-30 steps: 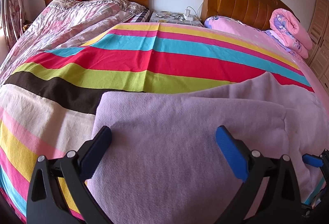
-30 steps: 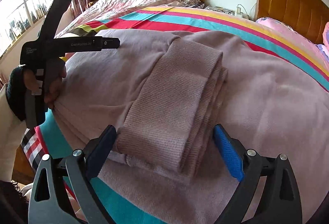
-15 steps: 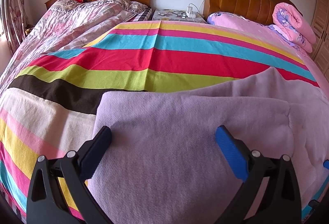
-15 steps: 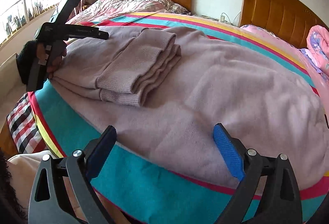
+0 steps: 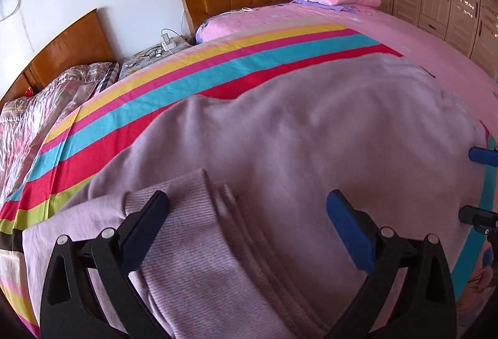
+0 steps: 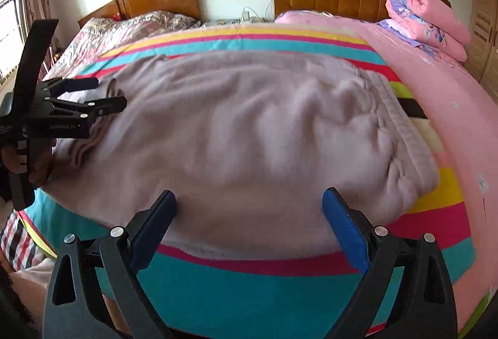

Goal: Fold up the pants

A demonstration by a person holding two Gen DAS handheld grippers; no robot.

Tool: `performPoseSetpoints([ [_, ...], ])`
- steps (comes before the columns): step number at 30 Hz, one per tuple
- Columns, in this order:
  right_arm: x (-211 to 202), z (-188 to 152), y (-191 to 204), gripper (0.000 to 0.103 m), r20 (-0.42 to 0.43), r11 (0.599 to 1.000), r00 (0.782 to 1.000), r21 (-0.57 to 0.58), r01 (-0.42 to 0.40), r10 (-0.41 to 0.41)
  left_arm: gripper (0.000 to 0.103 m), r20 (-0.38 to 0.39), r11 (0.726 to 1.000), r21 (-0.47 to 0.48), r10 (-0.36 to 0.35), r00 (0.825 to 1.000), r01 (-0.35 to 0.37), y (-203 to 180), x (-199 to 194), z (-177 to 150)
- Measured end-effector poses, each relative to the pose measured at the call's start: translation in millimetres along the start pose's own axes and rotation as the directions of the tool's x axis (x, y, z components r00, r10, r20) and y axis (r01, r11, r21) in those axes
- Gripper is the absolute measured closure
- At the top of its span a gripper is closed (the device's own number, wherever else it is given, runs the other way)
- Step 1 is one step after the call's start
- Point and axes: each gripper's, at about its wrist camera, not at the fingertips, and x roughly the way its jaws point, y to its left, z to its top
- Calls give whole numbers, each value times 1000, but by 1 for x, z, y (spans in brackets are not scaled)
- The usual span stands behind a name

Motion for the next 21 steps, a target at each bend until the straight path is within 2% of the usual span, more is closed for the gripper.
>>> performPoseSetpoints([
  [1,0,-3,-1,11,5,1000,1000,-9,-11,11,2,2,999,39,15,1000,-15,-6,0,-2],
  [4,-8,-1,-4,11,-33,999,999,0,-41,41,2,-42,994,108,-16,999,21,-12,0,-1],
  [6,-16,11,-7,11,-12,1000,1000,-8,-28,28,2,-46,988,116,-96,994,101,-12,-7,10],
  [7,-19,20,-8,11,10,1000,1000,-17,-18,18,1,-24,985,104,-133,991,135,-8,-11,18],
  [8,-18,31,-8,11,24,1000,1000,-25,-6,7,1,3,986,89,-139,990,138,-5,-12,29],
  [10,-9,59,-6,11,48,998,999,-54,13,-11,1,30,994,71,-84,996,81,1,-3,50],
  [12,14,89,-8,11,24,998,1000,-63,-3,5,2,-15,997,25,-68,998,69,12,22,69],
  [14,42,116,-9,11,-25,998,1000,-57,3,-5,2,-60,993,-71,-95,994,91,31,43,78],
  [15,55,125,-9,11,-48,998,998,-50,-29,26,2,-68,988,-103,-122,990,115,40,49,79],
  [16,68,131,-9,11,-74,997,995,-44,-66,63,2,-73,982,-124,-153,986,144,47,54,78],
  [17,81,132,-8,11,-99,997,994,-51,-61,56,2,-78,976,-140,-177,981,165,51,59,76],
  [19,101,126,-6,11,-169,997,985,-78,-1,-12,3,-95,969,-145,-217,972,202,56,70,71],
  [21,106,115,-6,11,-168,996,986,-94,-4,-12,4,-81,961,-150,-246,966,232,57,69,70],
])
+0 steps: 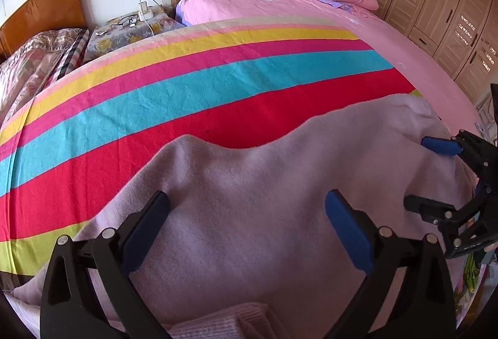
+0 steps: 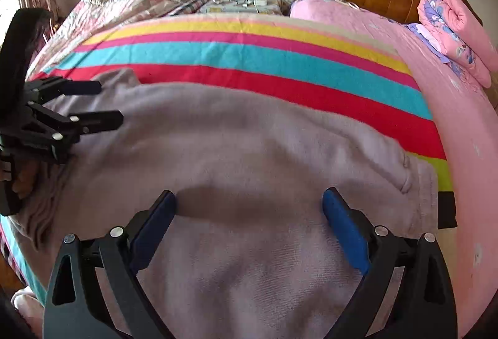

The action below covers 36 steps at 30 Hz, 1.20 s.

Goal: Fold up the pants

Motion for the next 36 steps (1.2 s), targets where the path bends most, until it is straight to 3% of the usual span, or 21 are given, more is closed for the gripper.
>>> performPoseSetpoints([
  [4,0,-4,-3,11,11,1000,1000,-2,-20,20,3,73,992,52,-116,991,112,-13,-17,12],
  [8,2,-6,-1,11,5,1000,1000,0,-5,5,4,-43,994,35,-98,994,99,-5,26,16],
  [15,-20,-35,-4,11,-32,1000,999,-6,-18,18,2,34,981,-48,-188,982,189,13,23,18],
  [18,-25,-28,-1,11,-66,999,998,-48,5,-8,2,43,982,-93,-159,986,162,19,24,18],
  [21,-32,1,-10,11,26,999,999,-20,42,-42,2,56,977,-111,-177,983,182,23,21,17],
  [23,-20,24,-21,11,49,999,998,15,31,-32,2,58,978,-111,-173,983,178,23,20,18],
  [26,15,43,-33,11,-7,999,1000,52,3,-3,2,61,982,-112,-149,987,155,21,19,17],
  [29,29,44,-36,10,-19,1000,999,14,27,-27,2,57,984,-110,-132,990,137,20,19,17],
  [33,15,31,-53,10,-49,987,989,78,141,-137,2,54,986,-115,-119,991,124,19,20,17],
  [35,1,18,-60,11,-21,983,993,141,117,-115,2,57,985,-118,-117,991,123,20,20,17],
  [36,-9,12,-55,10,-4,975,987,154,158,-159,2,57,986,-121,-113,992,119,20,19,17],
])
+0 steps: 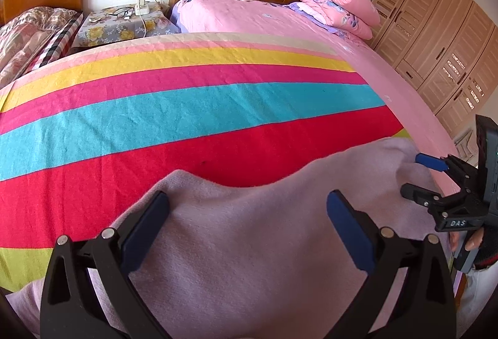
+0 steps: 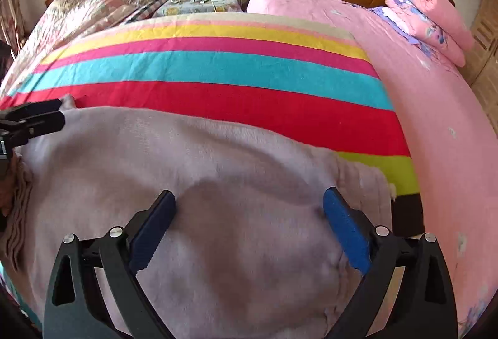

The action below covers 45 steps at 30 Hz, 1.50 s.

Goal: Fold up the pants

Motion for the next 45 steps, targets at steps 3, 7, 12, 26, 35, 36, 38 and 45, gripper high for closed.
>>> performPoseSetpoints([
  [3,-28,-22,31,10,39,998,998,-43,-52,54,2,1,1000,-7,3,1000,-3,1,0,1],
  [7,-37,-61,89,10,-10,972,993,-202,-118,118,2,4,999,-13,29,1000,-29,-1,0,1],
  [12,-46,-84,72,8,18,988,993,-108,-112,114,2,9,998,-20,68,998,-67,-1,-1,1],
  [26,-68,-121,68,5,81,991,988,-30,-131,133,1,238,945,62,300,924,-322,-33,-142,-102],
  [35,-98,-145,42,5,166,987,980,97,-128,111,2,146,918,-67,397,906,-392,46,-204,-223],
  [36,-102,-146,32,5,181,979,975,134,-150,125,2,132,917,-97,397,908,-386,54,-204,-234],
  [38,-110,-152,11,5,201,958,967,205,-199,157,2,172,927,-110,373,912,-359,63,-208,-254],
  [45,-105,-182,-51,5,201,864,957,419,-278,211,1,194,923,-112,383,903,-367,61,-210,-263],
])
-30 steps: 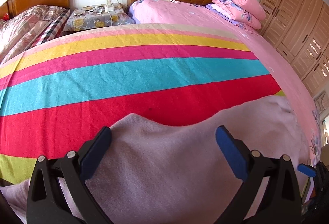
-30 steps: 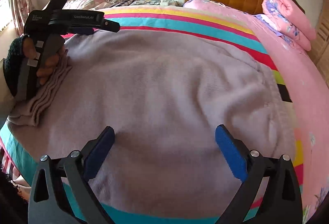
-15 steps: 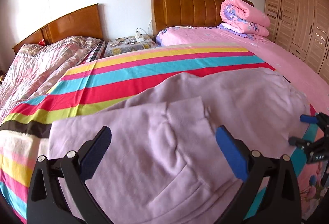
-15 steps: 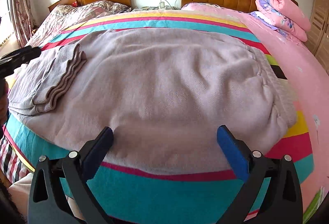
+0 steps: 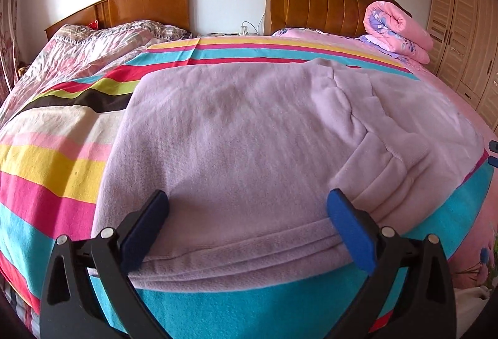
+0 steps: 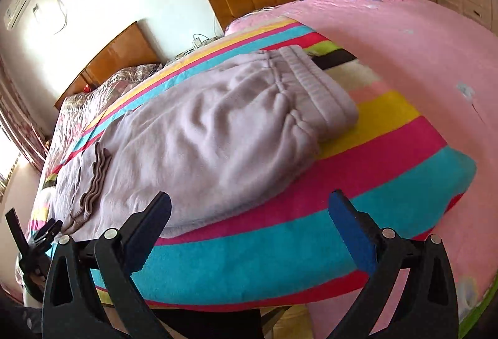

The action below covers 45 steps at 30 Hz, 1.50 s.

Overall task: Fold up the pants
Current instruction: 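Grasp the other sweatpants leg cuff with the right tool, then lift the held cuff and fold it over the pants with the right tool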

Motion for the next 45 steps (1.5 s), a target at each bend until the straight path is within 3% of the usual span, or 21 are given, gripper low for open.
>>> performPoseSetpoints([
  [2,5,2,-11,7,7,997,999,63,-42,42,1,7,1000,4,2,1000,-2,0,2,1],
  [5,13,10,-16,17,32,990,996,109,-84,81,1,7,1000,5,6,1000,-6,-3,2,3],
  [14,33,34,-26,18,29,970,994,218,-112,109,1,6,1000,6,5,1000,-5,-4,5,8],
  [18,35,30,-26,21,-86,927,959,293,-234,269,1,8,1000,5,3,1000,-3,-3,6,9],
  [22,33,26,-13,21,-114,947,964,243,-208,241,1,7,1000,6,3,1000,-4,-3,6,9],
  [25,35,34,-12,22,-46,951,980,255,-176,194,1,6,1000,6,4,1000,-4,-3,6,9],
  [30,44,35,-10,22,18,942,982,278,-186,189,1,-5,1000,7,9,1000,-9,-4,7,10],
  [32,45,33,-4,23,-4,956,983,231,-179,185,1,-11,1000,7,10,1000,-10,-4,7,11],
  [34,48,33,1,23,-80,958,969,189,-215,233,1,-13,1000,6,11,1000,-11,-4,7,11],
  [37,47,37,4,34,-81,967,978,189,-174,192,1,-16,1000,4,14,1000,-14,-4,8,12],
  [40,52,37,-18,51,-9,918,977,345,-197,213,1,-23,1000,8,19,1000,-19,-5,8,13],
  [41,53,36,-20,61,2,916,980,355,-186,198,1,-28,1000,10,21,999,-20,-6,9,14],
  [42,53,35,-17,71,1,929,987,337,-154,163,1,-36,1000,12,24,999,-23,-6,9,15],
  [45,48,31,-10,77,20,949,992,290,-126,126,1,-65,999,20,36,997,-35,-9,9,20],
])
